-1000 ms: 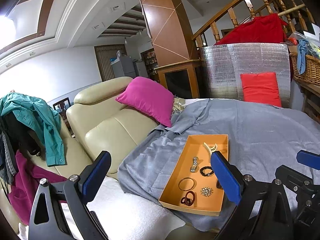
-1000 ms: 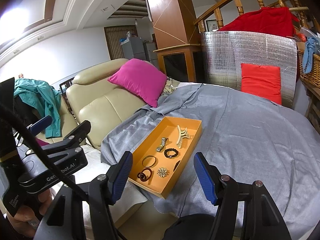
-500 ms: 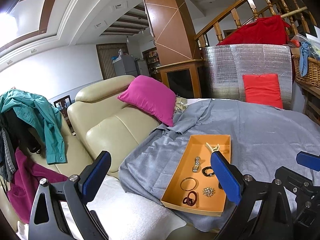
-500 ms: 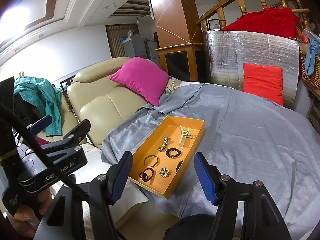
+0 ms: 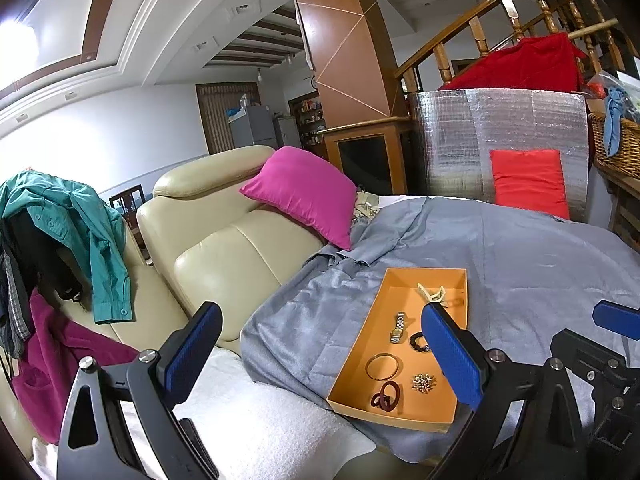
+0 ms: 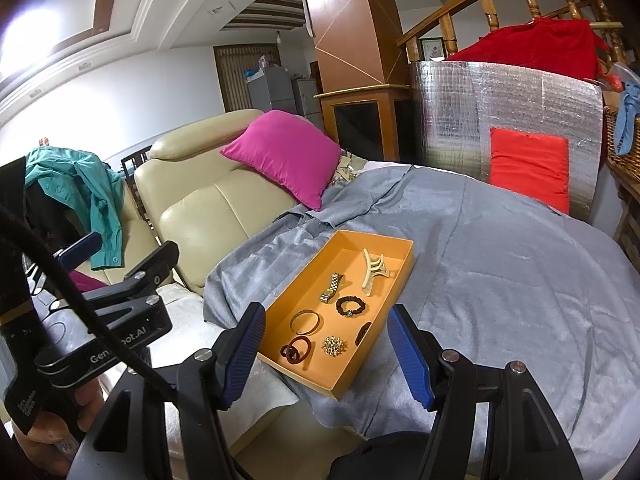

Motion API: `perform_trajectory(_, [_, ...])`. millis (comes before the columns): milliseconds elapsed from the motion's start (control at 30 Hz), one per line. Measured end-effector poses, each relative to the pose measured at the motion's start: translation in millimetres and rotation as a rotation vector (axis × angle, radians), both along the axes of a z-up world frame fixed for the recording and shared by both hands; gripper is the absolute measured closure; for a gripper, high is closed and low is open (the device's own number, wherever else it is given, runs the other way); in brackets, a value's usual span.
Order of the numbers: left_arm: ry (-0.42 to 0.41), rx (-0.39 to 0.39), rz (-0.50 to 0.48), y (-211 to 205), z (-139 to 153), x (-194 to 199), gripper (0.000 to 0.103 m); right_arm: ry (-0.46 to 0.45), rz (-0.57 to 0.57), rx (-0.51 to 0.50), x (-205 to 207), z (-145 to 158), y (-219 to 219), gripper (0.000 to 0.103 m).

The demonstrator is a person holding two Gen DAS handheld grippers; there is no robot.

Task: Organize jewelry

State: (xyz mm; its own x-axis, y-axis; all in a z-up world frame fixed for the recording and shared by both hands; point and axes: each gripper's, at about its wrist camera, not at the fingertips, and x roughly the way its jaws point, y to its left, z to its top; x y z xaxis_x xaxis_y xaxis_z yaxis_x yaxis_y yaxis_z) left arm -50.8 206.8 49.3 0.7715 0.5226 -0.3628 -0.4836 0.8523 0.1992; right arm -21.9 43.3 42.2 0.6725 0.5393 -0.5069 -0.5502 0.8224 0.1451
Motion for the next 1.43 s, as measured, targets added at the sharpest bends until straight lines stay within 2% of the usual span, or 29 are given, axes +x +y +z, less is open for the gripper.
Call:
perform_trajectory(667, [-0.016,-0.060,0.021,35,-9,-2,0.003,0.005,0.016,-0.063,5,-4,36,0.036])
perform_trajectory(1200, [0.041,-0.068,0.084,55,-28,27,0.003,0.068,0.054,-0.069,49,-25,59,0.036])
perform_trajectory(1333, [0.057,-0.058,0.062,46,-33,42,0.003,0.094,0.049,-0.030,66,-29,46,0.036])
perform_trajectory(1433, [0.098,-0.073,-0.051,16,-38,73,0.004,0.115,-0.012,0.015,89,-34,10,0.036])
